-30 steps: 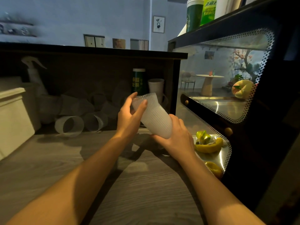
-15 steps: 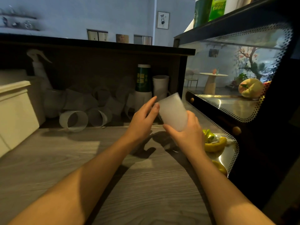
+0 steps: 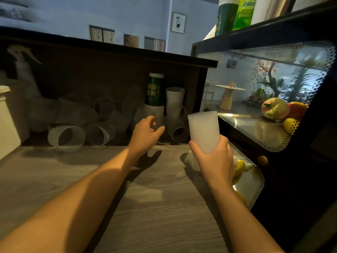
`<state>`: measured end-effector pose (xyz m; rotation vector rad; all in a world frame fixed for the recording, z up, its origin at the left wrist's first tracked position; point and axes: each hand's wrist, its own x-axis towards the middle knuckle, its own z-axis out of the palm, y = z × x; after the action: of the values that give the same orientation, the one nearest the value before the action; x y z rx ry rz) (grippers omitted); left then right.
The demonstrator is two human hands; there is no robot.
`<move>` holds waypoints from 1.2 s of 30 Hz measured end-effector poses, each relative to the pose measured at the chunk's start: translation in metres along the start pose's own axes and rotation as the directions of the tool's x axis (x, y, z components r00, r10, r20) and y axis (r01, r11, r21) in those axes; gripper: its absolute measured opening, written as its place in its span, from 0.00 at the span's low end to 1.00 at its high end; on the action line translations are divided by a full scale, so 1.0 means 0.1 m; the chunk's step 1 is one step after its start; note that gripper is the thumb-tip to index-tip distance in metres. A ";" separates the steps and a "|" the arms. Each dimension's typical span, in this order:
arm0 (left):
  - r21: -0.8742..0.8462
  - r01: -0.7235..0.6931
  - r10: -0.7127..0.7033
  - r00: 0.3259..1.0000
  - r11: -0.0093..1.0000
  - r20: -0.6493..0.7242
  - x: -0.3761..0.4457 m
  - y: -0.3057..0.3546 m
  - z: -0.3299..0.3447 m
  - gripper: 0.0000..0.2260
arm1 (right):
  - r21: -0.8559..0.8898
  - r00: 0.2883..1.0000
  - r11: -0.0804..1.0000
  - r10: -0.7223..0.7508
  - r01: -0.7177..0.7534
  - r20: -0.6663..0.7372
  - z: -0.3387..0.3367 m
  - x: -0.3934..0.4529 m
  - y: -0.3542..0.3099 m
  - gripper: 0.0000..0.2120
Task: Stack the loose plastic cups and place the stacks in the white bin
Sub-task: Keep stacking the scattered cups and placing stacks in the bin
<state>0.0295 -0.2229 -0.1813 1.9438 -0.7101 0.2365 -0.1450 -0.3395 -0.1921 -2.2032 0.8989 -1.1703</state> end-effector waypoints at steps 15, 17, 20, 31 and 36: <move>0.358 0.097 -0.152 0.980 0.929 0.131 0.55 0.22 0.56 0.34 | -0.059 1.000 0.998 0.015 -0.015 -0.012 0.08 0.07 0.06 0.37; 0.401 0.169 -0.258 0.949 0.900 0.181 0.59 0.24 0.61 0.35 | -0.060 1.000 0.998 0.011 -0.012 -0.011 0.08 0.07 0.06 0.37; 0.377 0.247 -0.346 0.912 0.893 0.220 0.62 0.26 0.65 0.36 | -0.055 1.000 0.998 0.008 -0.009 -0.010 0.07 0.07 0.05 0.37; -0.292 0.640 -0.557 0.765 0.711 0.322 0.63 0.28 0.65 0.27 | -0.031 0.999 0.999 0.035 -0.035 0.006 0.05 0.06 0.03 0.37; -0.398 0.666 -0.490 0.740 0.631 0.461 0.48 0.18 0.43 0.16 | -0.043 0.999 0.998 0.049 -0.049 0.005 0.04 0.06 0.02 0.38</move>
<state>0.0519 -0.2835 -0.1660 1.5509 -0.2413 -0.6460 -0.1396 -0.3450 -0.1926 -2.2045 0.9781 -1.1313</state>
